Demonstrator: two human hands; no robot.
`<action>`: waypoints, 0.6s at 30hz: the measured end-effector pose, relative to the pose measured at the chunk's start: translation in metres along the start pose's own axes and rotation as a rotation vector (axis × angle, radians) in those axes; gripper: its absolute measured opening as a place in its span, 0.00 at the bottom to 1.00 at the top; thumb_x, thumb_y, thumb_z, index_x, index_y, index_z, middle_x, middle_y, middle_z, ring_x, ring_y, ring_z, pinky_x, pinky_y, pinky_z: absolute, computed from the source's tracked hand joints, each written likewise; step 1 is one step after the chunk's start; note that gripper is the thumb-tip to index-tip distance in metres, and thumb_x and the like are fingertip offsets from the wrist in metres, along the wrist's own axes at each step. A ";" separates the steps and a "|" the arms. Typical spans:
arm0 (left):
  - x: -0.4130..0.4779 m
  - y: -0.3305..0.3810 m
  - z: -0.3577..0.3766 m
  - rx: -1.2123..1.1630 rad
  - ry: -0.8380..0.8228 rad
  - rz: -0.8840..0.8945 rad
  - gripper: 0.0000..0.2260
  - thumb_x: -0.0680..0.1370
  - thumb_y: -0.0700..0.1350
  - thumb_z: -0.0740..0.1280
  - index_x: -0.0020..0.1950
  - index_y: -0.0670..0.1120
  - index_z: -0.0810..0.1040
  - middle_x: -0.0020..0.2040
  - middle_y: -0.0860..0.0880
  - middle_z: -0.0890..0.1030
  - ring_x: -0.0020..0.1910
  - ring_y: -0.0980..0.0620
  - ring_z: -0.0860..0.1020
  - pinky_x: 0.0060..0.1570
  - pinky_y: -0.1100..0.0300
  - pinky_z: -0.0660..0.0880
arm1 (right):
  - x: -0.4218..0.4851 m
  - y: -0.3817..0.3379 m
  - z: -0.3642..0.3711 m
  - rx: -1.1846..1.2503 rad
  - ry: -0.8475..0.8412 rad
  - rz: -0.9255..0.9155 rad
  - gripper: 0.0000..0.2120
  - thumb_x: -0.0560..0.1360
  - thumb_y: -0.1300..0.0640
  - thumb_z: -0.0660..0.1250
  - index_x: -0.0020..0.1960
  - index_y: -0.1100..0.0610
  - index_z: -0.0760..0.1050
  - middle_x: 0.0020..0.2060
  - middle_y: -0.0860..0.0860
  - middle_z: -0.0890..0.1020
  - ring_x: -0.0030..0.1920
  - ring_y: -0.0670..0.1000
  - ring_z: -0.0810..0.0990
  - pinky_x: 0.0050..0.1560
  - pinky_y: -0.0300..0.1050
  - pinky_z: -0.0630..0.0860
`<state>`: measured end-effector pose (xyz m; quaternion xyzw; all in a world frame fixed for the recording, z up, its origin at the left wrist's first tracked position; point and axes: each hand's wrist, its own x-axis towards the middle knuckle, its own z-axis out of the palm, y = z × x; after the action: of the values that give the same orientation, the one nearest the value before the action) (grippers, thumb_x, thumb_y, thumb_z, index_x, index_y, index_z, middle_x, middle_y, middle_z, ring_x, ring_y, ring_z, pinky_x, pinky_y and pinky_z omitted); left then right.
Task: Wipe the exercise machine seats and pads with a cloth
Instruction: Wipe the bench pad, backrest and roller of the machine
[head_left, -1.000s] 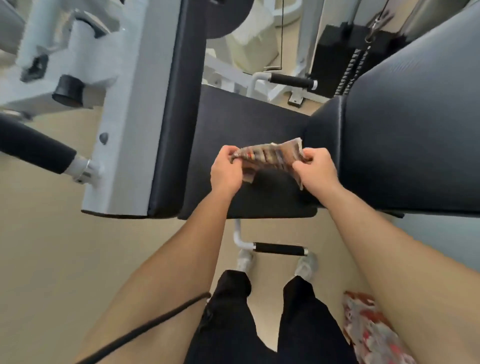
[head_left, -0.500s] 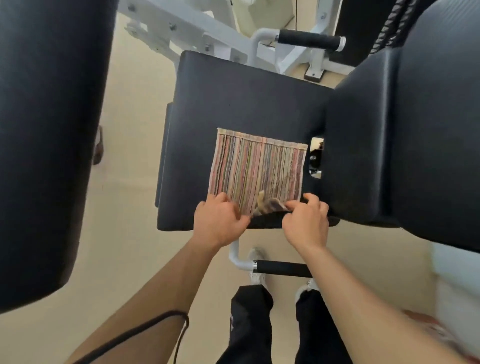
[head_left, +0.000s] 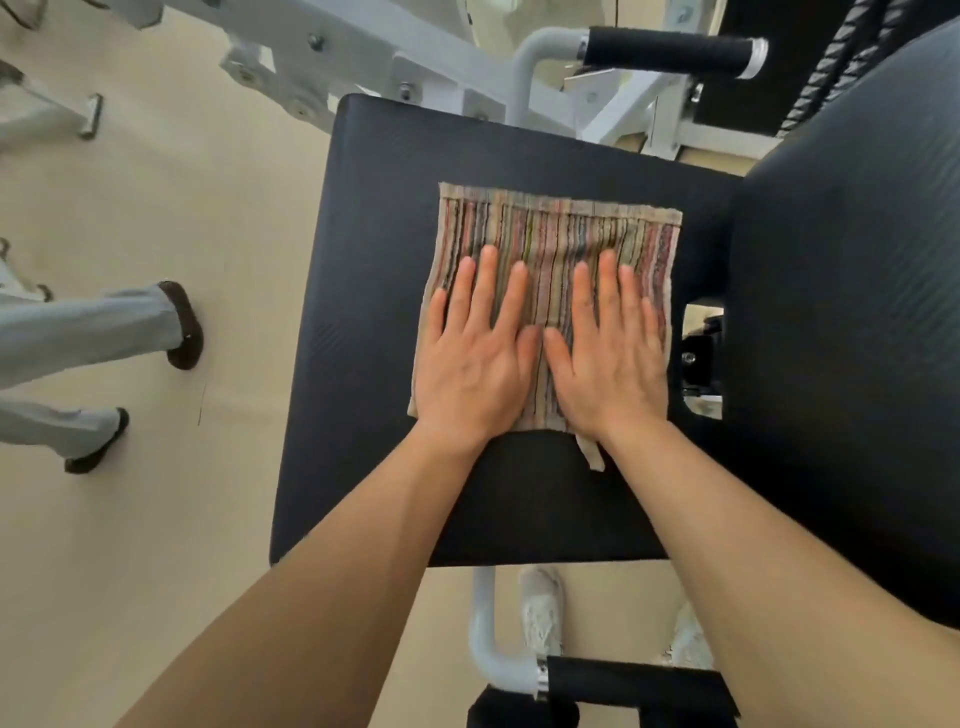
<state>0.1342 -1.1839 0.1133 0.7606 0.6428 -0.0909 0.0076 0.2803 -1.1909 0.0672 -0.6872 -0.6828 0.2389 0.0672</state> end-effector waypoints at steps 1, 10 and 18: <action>0.014 0.000 0.000 -0.001 0.013 -0.010 0.27 0.85 0.58 0.45 0.83 0.51 0.47 0.83 0.47 0.46 0.81 0.47 0.45 0.79 0.47 0.47 | 0.013 0.000 -0.001 -0.002 0.027 0.005 0.33 0.82 0.39 0.40 0.82 0.53 0.37 0.81 0.54 0.37 0.81 0.53 0.37 0.80 0.54 0.41; -0.052 -0.006 0.001 0.041 -0.064 0.039 0.28 0.85 0.57 0.46 0.83 0.47 0.45 0.83 0.45 0.44 0.81 0.46 0.43 0.79 0.45 0.48 | -0.065 -0.011 0.014 0.021 -0.017 -0.034 0.33 0.83 0.41 0.43 0.82 0.56 0.42 0.82 0.55 0.42 0.82 0.54 0.41 0.81 0.56 0.46; 0.002 -0.007 0.001 0.040 -0.003 0.060 0.27 0.85 0.58 0.45 0.83 0.50 0.48 0.83 0.46 0.47 0.81 0.46 0.46 0.79 0.46 0.49 | -0.008 -0.002 0.002 0.054 0.013 0.004 0.32 0.83 0.40 0.42 0.82 0.51 0.38 0.82 0.51 0.39 0.81 0.51 0.39 0.81 0.54 0.42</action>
<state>0.1276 -1.1813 0.1125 0.7793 0.6178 -0.1049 -0.0039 0.2780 -1.1986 0.0680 -0.6881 -0.6742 0.2527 0.0897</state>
